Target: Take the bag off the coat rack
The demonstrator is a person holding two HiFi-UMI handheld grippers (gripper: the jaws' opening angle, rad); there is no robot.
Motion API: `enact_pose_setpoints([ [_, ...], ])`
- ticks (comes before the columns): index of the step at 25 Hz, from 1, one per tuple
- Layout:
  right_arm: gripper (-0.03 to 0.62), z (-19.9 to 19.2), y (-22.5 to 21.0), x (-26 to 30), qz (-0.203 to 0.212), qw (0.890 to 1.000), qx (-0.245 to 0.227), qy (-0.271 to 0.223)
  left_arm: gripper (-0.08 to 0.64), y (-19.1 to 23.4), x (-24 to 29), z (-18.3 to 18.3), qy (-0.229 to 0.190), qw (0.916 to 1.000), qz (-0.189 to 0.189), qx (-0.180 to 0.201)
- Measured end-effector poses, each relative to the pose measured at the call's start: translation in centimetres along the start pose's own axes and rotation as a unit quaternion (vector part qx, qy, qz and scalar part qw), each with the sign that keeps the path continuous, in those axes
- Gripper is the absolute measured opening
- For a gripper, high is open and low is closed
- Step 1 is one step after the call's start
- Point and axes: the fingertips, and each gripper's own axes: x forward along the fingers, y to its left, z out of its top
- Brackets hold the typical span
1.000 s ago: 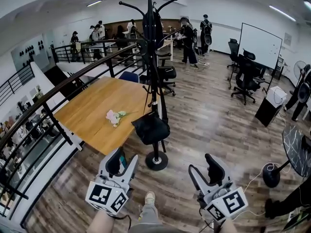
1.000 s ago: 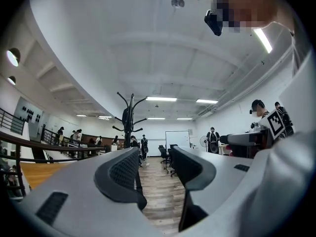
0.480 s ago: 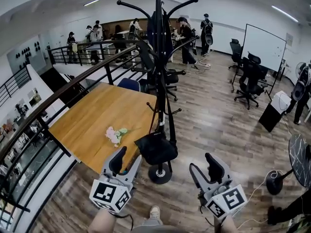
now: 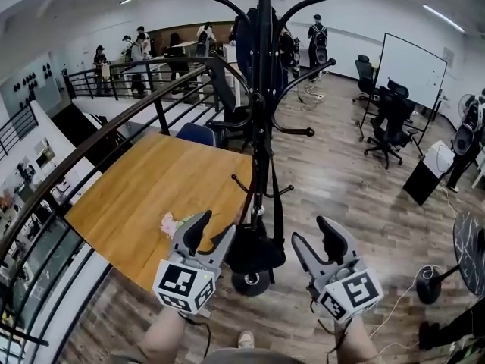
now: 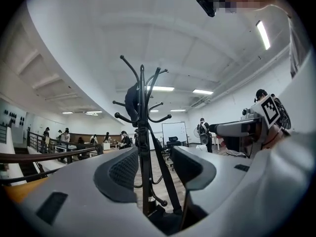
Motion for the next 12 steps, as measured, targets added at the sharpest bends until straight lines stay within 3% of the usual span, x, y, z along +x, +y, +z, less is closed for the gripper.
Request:
enact_pose_setpoints([
  [6, 0.244, 0.4, -3.2, 4.6, -0.022, 0.999, -0.041, 0.0, 0.226, 0.9, 5.0, -0.4, -0.003, 0.9996, -0.028, 0.002],
  [12, 0.244, -0.3, -5.1, 9.0, -0.021, 0.999, -0.039, 0.002, 0.229, 1.5, 10.0, -0.2, -0.013, 0.9995, -0.027, 0.007],
])
